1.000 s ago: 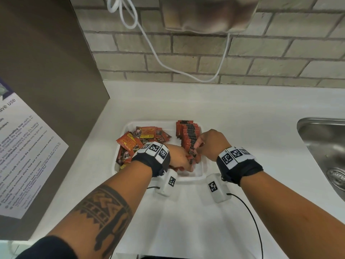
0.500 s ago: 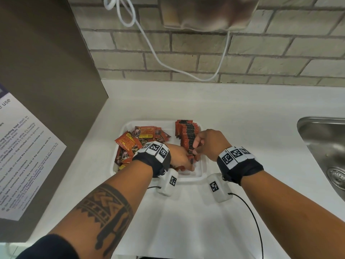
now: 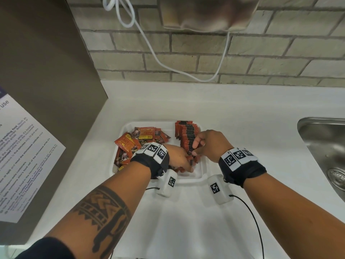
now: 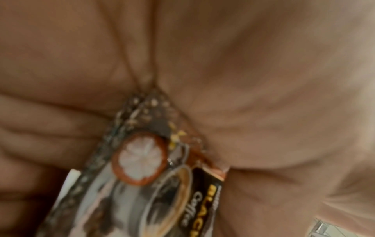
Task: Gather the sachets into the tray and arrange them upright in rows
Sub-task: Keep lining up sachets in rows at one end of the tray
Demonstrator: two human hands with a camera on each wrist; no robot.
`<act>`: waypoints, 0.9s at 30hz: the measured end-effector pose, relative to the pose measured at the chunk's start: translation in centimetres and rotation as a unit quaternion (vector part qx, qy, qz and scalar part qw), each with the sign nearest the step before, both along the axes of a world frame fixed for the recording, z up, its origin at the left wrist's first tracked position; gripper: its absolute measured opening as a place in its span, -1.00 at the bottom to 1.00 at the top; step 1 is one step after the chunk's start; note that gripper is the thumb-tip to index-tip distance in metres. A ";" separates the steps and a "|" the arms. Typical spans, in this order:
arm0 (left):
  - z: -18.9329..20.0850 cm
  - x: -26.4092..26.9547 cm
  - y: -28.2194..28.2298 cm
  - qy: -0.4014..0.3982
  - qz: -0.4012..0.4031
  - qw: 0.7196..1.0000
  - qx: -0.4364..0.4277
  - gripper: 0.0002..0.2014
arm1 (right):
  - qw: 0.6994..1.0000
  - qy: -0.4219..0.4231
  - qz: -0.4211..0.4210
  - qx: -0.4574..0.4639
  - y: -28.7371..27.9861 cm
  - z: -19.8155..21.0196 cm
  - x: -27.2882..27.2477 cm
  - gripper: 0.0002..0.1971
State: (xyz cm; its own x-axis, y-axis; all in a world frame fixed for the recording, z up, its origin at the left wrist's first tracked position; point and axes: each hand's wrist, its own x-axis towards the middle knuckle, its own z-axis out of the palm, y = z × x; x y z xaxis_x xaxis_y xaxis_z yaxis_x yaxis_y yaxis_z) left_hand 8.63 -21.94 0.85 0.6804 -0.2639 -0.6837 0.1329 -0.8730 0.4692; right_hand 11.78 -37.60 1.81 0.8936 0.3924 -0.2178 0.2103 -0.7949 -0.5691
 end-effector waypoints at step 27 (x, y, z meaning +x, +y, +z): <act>0.4 -1.1 4.3 0.051 0.195 0.917 -0.344 -0.71 | 0.986 0.024 0.000 0.165 0.0 2.3 -2.5 -0.90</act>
State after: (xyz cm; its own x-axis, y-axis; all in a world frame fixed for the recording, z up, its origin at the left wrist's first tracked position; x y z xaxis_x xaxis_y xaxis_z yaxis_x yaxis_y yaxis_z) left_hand 7.54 -17.67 1.26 0.7563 -0.4067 -0.5125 0.4464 -0.2519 0.8587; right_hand 9.32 -37.57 4.10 0.8853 0.4490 -0.1205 0.1765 -0.5645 -0.8064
